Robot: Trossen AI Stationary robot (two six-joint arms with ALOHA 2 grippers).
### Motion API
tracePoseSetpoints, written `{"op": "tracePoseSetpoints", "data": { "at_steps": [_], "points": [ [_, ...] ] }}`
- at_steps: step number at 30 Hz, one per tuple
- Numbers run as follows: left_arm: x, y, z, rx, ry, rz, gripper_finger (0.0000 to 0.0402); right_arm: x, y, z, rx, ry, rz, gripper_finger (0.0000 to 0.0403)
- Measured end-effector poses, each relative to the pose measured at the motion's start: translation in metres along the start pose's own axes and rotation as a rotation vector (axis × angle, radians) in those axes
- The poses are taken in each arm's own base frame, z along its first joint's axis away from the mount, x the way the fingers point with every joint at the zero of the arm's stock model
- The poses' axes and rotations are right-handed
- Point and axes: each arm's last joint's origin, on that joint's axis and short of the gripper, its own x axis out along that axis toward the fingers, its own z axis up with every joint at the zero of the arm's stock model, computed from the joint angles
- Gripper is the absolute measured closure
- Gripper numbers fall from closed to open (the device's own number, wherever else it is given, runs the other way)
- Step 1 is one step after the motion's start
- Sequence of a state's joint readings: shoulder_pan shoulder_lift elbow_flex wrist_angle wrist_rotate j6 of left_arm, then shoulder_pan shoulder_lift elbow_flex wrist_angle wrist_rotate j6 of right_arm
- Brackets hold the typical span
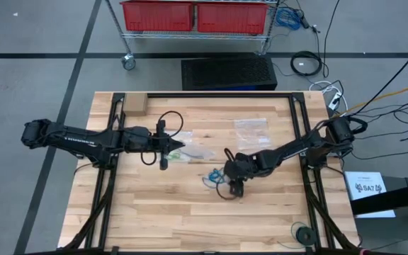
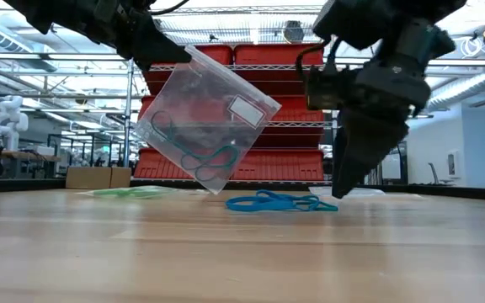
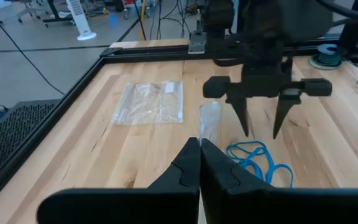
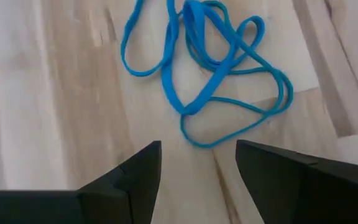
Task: Sort rubber bands
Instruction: Put the blue rubber band in the transparent zip bag
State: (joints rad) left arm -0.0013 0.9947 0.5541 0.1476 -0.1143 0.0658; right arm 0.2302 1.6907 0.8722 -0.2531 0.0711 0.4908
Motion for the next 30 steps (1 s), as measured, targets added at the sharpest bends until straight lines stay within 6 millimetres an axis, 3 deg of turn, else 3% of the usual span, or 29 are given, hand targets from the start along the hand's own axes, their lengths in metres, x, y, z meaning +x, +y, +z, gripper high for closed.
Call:
{"op": "tracePoseSetpoints", "data": {
  "at_steps": [11,16,19,24,30],
  "points": [
    [0.000,0.000,0.000,-0.005,-0.001,0.000,0.0402,0.023,0.006,-0.006,-0.101,-0.024,-0.080,0.0288],
    [0.000,0.000,0.000,-0.005,0.000,0.000,0.0402,0.026,0.005,-0.006,-0.108,-0.019,-0.085,0.0358],
    [0.000,0.000,0.000,-0.005,0.000,0.000,0.0402,0.022,0.006,-0.004,-0.117,-0.006,-0.088,0.0395],
    [0.000,0.000,0.000,-0.005,0.000,0.000,0.0402,0.007,0.010,0.006,-0.142,0.108,-0.164,0.0401],
    [0.000,0.000,0.000,-0.004,0.000,0.000,0.0402,-0.027,0.021,0.036,-0.181,0.158,-0.290,0.0402]
  ]
}}
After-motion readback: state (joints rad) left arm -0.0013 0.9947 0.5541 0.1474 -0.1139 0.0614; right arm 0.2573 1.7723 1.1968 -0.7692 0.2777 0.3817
